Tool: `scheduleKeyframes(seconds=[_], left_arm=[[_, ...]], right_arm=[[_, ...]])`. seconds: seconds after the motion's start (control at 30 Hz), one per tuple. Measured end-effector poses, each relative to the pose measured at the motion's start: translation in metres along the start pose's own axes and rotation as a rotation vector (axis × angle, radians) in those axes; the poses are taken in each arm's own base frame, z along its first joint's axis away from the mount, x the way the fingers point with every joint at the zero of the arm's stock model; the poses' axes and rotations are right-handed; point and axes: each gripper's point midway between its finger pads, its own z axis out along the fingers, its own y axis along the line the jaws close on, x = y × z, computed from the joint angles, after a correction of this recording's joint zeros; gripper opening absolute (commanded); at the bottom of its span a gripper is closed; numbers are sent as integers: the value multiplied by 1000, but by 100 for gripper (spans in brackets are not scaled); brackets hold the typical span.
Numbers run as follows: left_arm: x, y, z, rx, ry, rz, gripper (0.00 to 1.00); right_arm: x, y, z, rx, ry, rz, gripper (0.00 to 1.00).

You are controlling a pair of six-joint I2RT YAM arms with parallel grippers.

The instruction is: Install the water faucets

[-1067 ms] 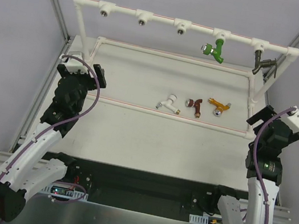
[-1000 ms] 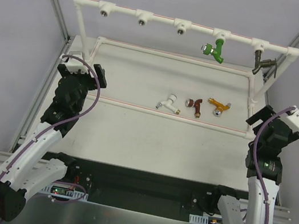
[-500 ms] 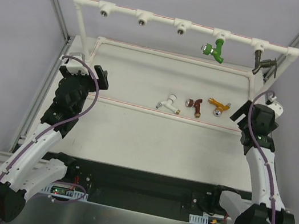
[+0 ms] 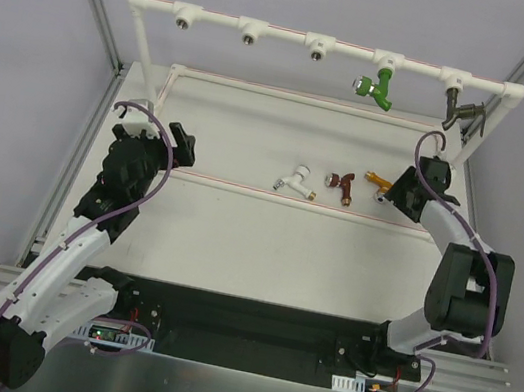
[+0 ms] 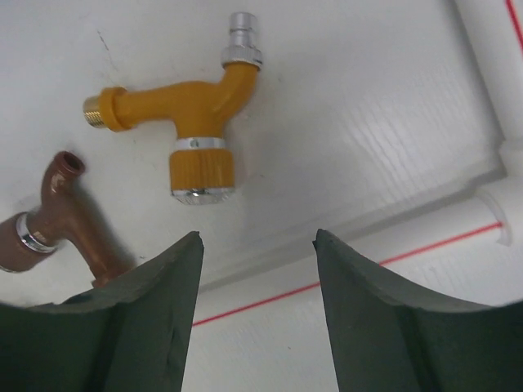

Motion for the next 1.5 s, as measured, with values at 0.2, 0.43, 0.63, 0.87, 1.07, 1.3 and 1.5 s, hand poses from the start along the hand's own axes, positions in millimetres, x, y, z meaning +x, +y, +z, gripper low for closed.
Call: scheduleKeyframes(seconds=[0.2, 0.43, 0.63, 0.87, 1.07, 1.3, 1.5], left_arm=[[7, -1, 0, 6, 19, -28, 99], [14, -4, -1, 22, 40, -53, 99], [19, -6, -2, 35, 62, -60, 99], [33, -18, 1, 92, 123, -83, 99], [62, -33, 8, 153, 247, -127, 99], [80, -81, 10, 289, 344, -154, 99], [92, -143, 3, 452, 359, -131, 99]], right_arm=[[-10, 31, 30, -73, 36, 23, 59], [-8, 43, 57, -85, 75, 52, 59], [5, 42, 74, -68, 119, 64, 53], [6, 49, 73, -95, 134, 81, 17], [19, 50, 51, -146, 152, 115, 7], [9, 90, -17, -342, 64, 233, 2], [22, 168, -73, -574, 63, 275, 2]])
